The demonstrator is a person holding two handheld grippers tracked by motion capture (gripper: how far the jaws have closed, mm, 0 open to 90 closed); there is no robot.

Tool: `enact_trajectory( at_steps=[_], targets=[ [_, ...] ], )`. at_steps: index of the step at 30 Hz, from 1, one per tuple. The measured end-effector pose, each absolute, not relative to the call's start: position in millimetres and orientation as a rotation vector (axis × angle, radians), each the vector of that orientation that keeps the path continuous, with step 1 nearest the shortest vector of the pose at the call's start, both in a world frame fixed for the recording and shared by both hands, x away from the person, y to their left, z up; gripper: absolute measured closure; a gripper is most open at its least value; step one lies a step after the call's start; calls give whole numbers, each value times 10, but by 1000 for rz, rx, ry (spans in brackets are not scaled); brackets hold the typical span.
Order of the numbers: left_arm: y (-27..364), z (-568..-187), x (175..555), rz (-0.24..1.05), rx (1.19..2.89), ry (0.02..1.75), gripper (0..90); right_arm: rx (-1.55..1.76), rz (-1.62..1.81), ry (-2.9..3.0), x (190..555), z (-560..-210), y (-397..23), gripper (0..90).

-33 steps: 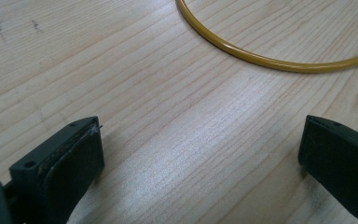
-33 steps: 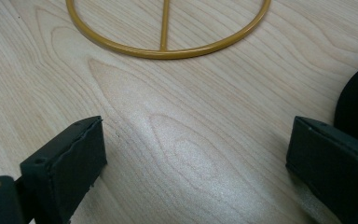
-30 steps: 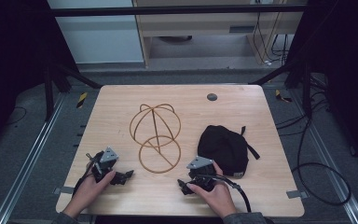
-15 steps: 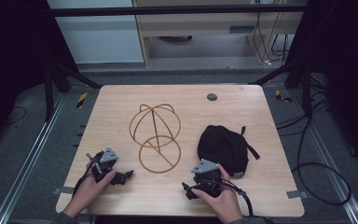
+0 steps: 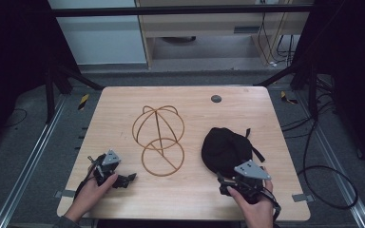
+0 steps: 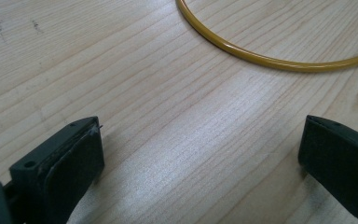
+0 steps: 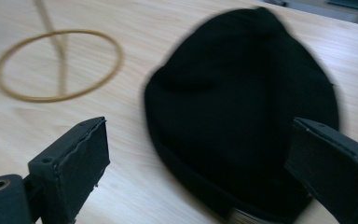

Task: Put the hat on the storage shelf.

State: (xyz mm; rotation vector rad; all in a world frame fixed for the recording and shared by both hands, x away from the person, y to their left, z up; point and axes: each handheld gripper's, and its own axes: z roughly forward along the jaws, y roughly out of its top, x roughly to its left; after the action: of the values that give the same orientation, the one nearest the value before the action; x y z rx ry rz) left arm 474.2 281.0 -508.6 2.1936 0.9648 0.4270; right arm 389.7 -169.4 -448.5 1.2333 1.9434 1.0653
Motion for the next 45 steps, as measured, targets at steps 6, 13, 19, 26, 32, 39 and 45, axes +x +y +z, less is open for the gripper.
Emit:
enact_trajectory(
  at_steps=[6,13,19,26,32,39,45],
  targets=[
    [2813,-5086,4734,426,2192,967,0,1298,977,1880,3936,-4420,-1916,85],
    [2811,-5088,4732,428,2188,968,0,1297,843,2008,4216,-4175,-1945,100],
    [2812,-5087,4733,428,2190,967,0,1277,787,2137,4508,-3968,-1939,124],
    [2811,-5087,4732,427,2190,967,0,1236,710,2271,4775,-3810,-1880,127],
    [2811,-5087,4732,427,2189,968,0,1186,665,2375,4980,-3658,-1817,135],
    [2811,-5088,4732,427,2188,968,0,1175,643,2452,5174,-3647,-1776,212],
    [2811,-5087,4732,427,2189,968,0,1193,602,2487,5342,-3755,-1772,232]
  ],
)
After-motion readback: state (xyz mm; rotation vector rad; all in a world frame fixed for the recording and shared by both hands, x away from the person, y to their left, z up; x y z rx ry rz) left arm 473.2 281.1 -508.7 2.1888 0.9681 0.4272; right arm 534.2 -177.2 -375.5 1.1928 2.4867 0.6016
